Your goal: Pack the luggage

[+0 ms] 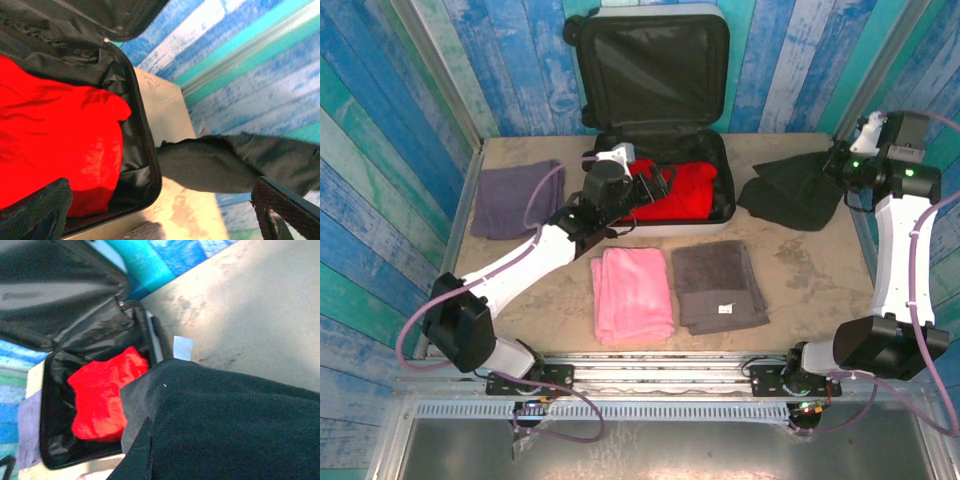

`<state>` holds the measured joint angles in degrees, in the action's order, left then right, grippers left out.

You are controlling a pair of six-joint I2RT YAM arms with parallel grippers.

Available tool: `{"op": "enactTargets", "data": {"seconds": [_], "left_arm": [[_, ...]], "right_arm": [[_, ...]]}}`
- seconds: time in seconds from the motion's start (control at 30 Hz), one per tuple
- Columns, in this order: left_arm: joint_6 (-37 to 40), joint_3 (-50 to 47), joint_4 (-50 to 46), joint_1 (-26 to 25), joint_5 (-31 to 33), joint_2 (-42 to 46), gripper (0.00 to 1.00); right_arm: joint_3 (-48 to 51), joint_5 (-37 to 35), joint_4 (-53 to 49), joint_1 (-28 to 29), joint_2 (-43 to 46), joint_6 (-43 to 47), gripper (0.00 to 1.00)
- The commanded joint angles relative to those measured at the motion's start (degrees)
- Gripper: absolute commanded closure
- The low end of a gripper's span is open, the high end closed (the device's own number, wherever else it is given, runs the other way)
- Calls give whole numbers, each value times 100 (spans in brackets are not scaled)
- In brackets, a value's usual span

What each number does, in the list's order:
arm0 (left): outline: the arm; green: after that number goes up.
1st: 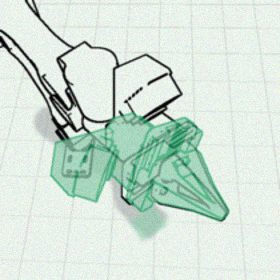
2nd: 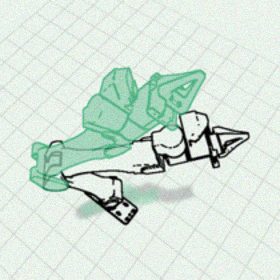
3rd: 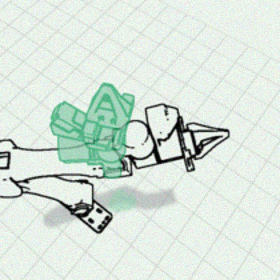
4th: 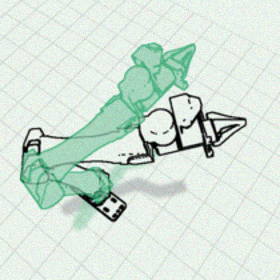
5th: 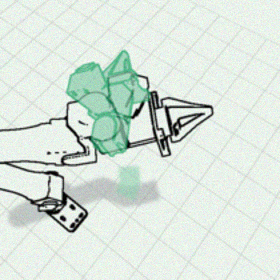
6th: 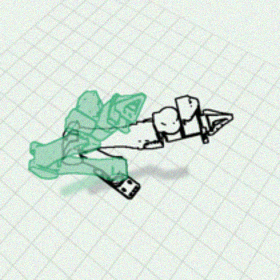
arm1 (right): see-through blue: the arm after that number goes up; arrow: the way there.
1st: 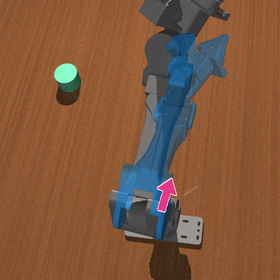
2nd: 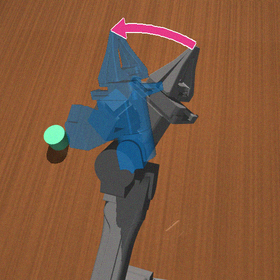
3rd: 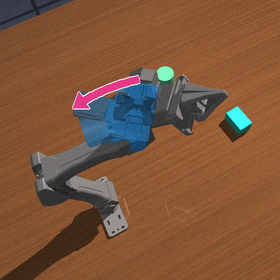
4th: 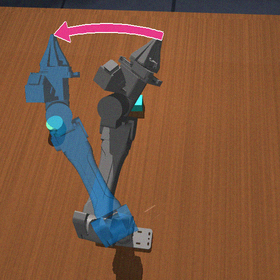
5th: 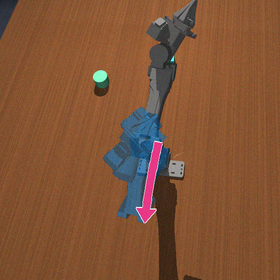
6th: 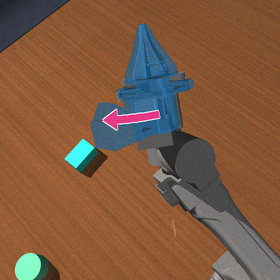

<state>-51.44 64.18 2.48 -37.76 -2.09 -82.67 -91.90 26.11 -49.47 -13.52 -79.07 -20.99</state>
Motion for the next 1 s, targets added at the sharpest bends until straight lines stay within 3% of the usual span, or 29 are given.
{"op": "enactTargets", "data": {"seconds": [0.0, 0.23, 0.4, 0.63, 0.97], "left_arm": [[-1624, -458, 199, 22, -72, 420, 5], [-3543, -828, 1817, 46, -877, 246, 5], [-4876, -742, 3175, 40, -1370, -400, 7], [-6058, -469, 4538, -103, -1585, -1258, 7], [-6790, -666, 5103, -302, -1379, -1667, 7]], "right_arm": [[-399, 717, 323, 161, -7, 150, 100], [-1251, 1445, 166, 473, -238, 176, 100], [-1527, 1831, 175, 510, -181, 95, 100], [-1603, 2270, 175, 558, -23, 52, 100], [-1590, 2590, 315, 723, 120, -139, 100]]}}
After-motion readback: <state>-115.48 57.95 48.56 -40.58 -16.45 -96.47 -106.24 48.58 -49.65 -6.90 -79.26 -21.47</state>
